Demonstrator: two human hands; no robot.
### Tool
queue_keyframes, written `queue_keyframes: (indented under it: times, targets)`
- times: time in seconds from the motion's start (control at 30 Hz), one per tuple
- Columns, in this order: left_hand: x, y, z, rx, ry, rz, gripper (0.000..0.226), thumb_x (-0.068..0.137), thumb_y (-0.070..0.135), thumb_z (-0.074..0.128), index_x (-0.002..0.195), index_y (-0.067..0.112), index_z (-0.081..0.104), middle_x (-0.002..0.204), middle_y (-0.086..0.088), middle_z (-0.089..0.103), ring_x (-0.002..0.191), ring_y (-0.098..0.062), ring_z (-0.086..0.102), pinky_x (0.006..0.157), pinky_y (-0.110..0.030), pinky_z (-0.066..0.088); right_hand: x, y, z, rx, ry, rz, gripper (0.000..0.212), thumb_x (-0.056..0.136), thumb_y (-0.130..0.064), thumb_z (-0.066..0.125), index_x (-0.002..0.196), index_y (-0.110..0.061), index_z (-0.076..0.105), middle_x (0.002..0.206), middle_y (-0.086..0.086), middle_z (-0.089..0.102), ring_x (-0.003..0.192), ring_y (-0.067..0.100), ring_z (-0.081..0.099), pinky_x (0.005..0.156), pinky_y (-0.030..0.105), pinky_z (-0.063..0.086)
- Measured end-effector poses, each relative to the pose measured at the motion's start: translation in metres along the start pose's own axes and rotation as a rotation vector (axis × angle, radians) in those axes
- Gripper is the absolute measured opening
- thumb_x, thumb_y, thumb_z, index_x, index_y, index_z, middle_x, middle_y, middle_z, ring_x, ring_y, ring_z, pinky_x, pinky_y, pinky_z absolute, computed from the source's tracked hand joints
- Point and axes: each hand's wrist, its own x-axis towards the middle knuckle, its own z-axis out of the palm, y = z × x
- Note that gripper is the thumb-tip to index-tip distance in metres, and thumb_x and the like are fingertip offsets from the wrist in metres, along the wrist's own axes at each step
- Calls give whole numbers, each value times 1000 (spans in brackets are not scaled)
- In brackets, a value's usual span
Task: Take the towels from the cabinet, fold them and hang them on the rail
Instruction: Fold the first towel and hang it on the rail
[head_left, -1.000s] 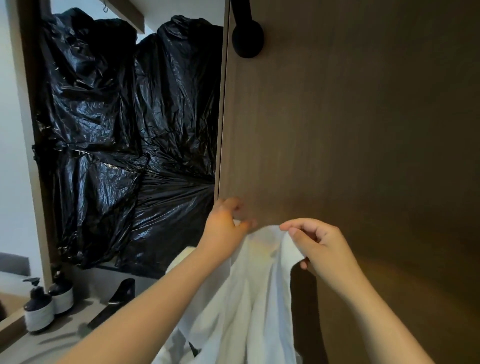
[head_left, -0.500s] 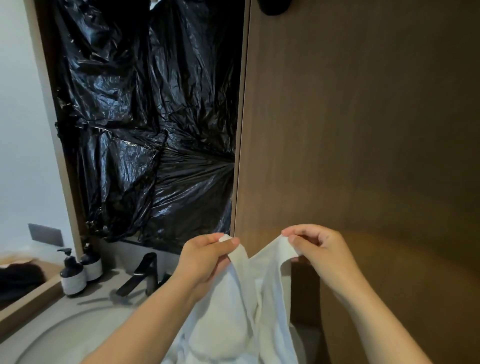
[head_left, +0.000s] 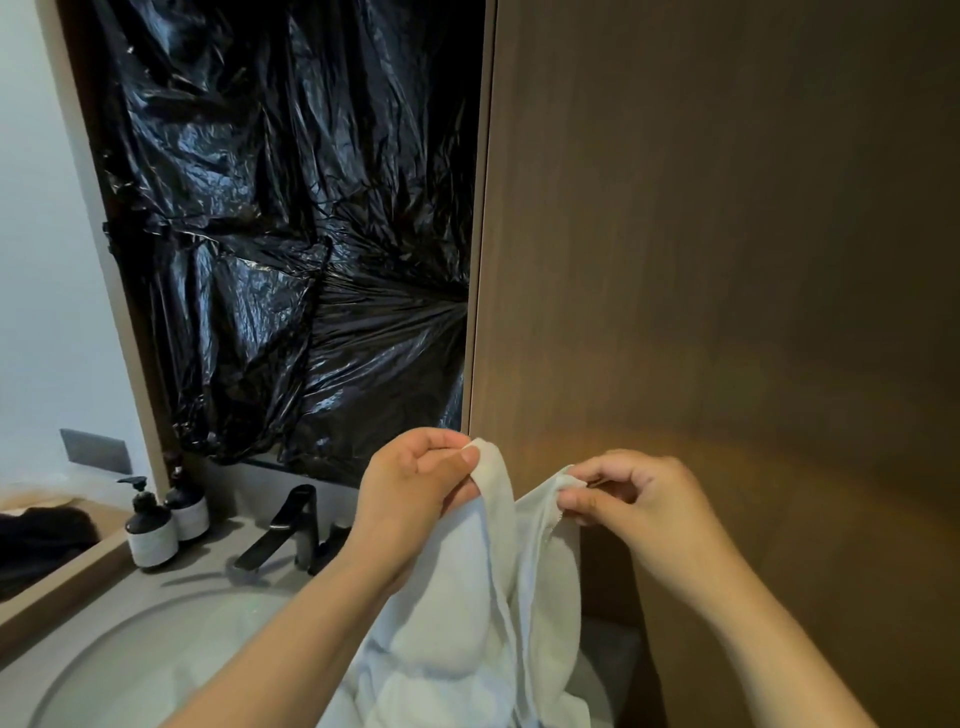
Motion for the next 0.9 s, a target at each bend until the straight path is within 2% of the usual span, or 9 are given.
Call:
queue_keyframes:
  times: [0.13,0.23,0.3,0.4,0.47,0.6,0.73,0.8,0.9]
  targets:
    - [2,10,8,-94,-81,30,11,90,15,65,99,16,70,85,-8,74,74,-16,70,68,-25,58,-2,-11,-7,-110,96,-138,9,80,-29,75,76,-37,73,87,-20,63,85,3,61,68,18,52]
    - [4,25,15,-228,-136,26,13,89,9,65,101,12,69,86,-9,75,72,-12,70,63,-20,56,-3,-23,-15,-73,161,-174,6,78,-28,76,75,-33,75,95,-22,62,99,-1,58,77,9,48]
    - [5,35,19,-285,-170,34,12,86,11,68,98,12,71,88,-12,74,78,-17,69,73,-28,60,-4,-33,-20,14,148,-215,3,76,-33,73,78,-32,76,90,-20,68,96,1,62,77,9,48]
    - [4,47,25,-366,-258,35,25,72,26,75,92,11,75,92,-22,69,84,-29,58,89,-43,52,-6,-45,-23,120,186,-301,13,74,-39,71,81,-29,77,77,-14,69,79,7,65,66,10,48]
    - [2,49,27,-378,-312,14,35,69,29,75,96,7,74,96,-24,69,86,-31,56,87,-40,52,-5,-48,-22,145,233,-306,13,73,-40,73,80,-29,77,75,-12,69,76,10,64,63,11,47]
    - [1,41,28,-377,-351,-16,20,88,10,65,106,2,69,101,-19,73,98,-30,69,85,-32,58,-3,-44,-18,164,224,-216,17,75,-44,69,80,-29,75,78,-11,69,78,9,65,65,13,49]
    - [-1,36,26,-350,-369,-2,17,87,8,65,103,5,71,98,-17,74,93,-27,71,80,-30,59,-3,-41,-12,120,190,-190,10,80,-41,69,81,-33,74,82,-12,70,81,8,66,67,14,50]
    - [-4,35,25,-348,-381,13,14,86,10,67,99,7,73,95,-16,74,89,-26,72,76,-27,59,-2,-42,-11,144,203,-191,2,80,-30,76,79,-31,74,78,-9,71,73,7,65,62,12,49]
    - [-6,36,26,-346,-382,14,16,78,16,73,91,8,76,92,-16,75,84,-24,73,72,-25,59,-1,-44,-9,203,230,-164,12,72,-30,82,75,-25,71,67,-2,67,57,9,58,54,16,47]
